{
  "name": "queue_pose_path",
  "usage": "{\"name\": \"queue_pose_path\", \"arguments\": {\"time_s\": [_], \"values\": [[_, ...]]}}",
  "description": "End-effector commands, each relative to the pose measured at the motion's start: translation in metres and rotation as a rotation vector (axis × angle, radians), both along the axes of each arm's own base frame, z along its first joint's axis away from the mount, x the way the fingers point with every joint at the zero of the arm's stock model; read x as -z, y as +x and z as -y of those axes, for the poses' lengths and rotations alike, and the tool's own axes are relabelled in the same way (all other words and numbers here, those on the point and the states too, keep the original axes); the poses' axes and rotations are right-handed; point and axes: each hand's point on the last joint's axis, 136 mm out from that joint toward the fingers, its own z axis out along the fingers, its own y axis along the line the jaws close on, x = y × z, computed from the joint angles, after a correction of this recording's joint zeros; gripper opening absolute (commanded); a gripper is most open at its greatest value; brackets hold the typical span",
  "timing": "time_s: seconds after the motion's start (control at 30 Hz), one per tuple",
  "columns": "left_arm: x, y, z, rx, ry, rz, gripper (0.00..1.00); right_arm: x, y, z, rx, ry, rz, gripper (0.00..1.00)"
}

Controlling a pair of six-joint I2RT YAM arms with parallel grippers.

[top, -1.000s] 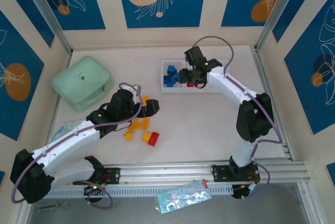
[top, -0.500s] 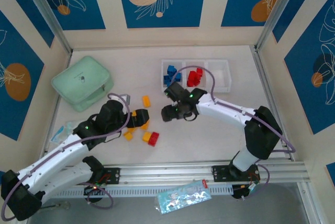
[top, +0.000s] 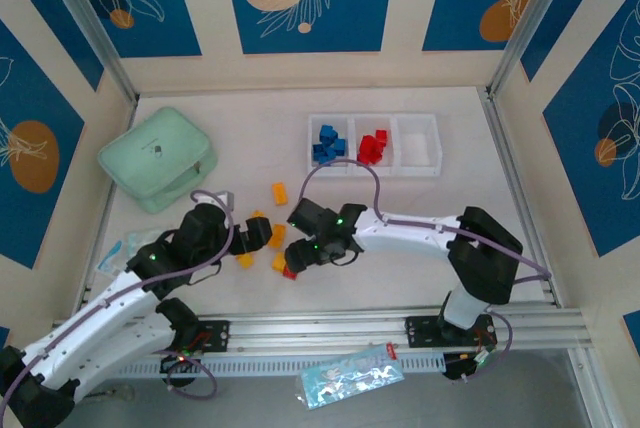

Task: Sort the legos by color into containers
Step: Pick up the lego from the bottom-center of the table.

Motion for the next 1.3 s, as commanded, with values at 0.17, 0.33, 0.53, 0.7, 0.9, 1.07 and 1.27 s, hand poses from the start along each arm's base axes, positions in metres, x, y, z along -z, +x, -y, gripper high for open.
{"name": "queue_pose_path", "arguments": {"time_s": [0.17,0.33,0.53,0.7,0.9,1.07,1.27], "values": [[0.009,-0.006,-0.016,-0.052,0.027,-0.02,0.99,0.021,-0.004,-0.02,0.002,0.021,-0.052,0.79],[0.009,-0.008,-0.023,-0.069,0.032,-0.013,0.99,0.031,0.0,-0.024,0.016,-0.011,-0.065,0.8],[0.008,-0.01,-0.025,-0.073,0.038,-0.006,0.99,0.035,0.004,-0.034,0.022,0.003,-0.081,0.81],[0.007,-0.009,-0.027,-0.073,0.044,-0.001,0.99,0.038,0.008,-0.037,0.025,-0.013,-0.072,0.82],[0.005,-0.009,-0.027,-0.074,0.042,0.003,0.99,0.048,0.005,-0.022,0.05,-0.11,-0.07,0.82],[0.001,-0.007,-0.023,-0.066,0.026,0.012,0.99,0.047,-0.002,-0.004,0.056,-0.164,-0.066,0.76],[0.001,-0.004,-0.013,-0.036,0.015,0.001,0.99,0.045,-0.003,0.007,0.059,-0.201,-0.054,0.64]]}}
